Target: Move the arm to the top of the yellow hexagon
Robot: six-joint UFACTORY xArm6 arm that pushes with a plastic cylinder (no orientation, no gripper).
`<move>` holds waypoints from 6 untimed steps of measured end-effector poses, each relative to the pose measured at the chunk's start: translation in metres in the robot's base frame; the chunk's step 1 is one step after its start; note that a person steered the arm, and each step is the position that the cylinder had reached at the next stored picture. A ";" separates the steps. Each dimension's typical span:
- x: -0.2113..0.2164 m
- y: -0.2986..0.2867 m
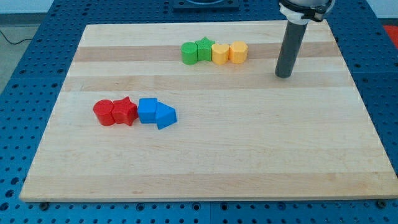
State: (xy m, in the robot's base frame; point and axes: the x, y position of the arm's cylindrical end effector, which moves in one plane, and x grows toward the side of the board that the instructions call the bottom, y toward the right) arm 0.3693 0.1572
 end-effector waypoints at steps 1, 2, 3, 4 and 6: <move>-0.004 0.012; -0.032 0.050; -0.078 0.063; -0.122 0.039; -0.132 -0.111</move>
